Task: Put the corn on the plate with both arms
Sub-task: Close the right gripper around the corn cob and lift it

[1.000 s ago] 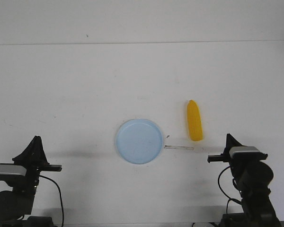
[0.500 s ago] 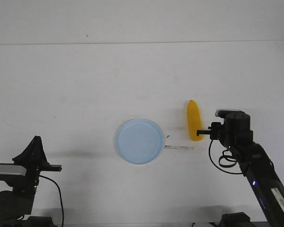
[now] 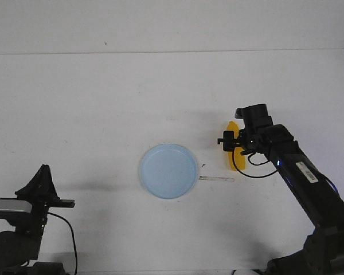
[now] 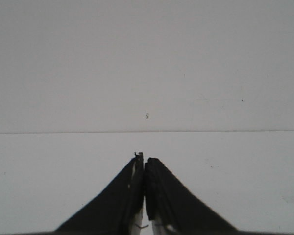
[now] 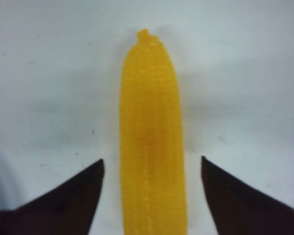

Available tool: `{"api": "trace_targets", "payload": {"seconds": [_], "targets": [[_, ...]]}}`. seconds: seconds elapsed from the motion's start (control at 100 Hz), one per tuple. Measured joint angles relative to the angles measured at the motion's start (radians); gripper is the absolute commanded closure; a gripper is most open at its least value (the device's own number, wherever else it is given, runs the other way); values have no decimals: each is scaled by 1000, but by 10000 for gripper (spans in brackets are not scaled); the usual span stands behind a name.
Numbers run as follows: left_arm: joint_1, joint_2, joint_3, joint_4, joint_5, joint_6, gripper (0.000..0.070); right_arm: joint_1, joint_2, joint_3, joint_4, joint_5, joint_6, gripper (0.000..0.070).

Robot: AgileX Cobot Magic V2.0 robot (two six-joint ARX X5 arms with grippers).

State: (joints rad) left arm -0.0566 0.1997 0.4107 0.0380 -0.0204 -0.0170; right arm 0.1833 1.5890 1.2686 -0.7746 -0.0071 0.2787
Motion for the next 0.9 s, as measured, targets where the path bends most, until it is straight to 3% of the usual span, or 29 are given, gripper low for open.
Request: {"api": "trace_targets", "payload": {"seconds": [0.13, 0.57, 0.65, 0.9], "targets": [[0, 0, 0, 0, 0, 0, 699, 6, 24, 3, -5, 0, 0, 96], [0, 0, 0, 0, 0, 0, 699, 8, 128, 6, 26, 4, -5, 96], [0, 0, 0, -1, 0, 0, 699, 8, 136, 6, 33, 4, -10, 131], [0, 0, 0, -1, 0, 0, 699, 10, 163, 6, 46, 11, -27, 335]]}}
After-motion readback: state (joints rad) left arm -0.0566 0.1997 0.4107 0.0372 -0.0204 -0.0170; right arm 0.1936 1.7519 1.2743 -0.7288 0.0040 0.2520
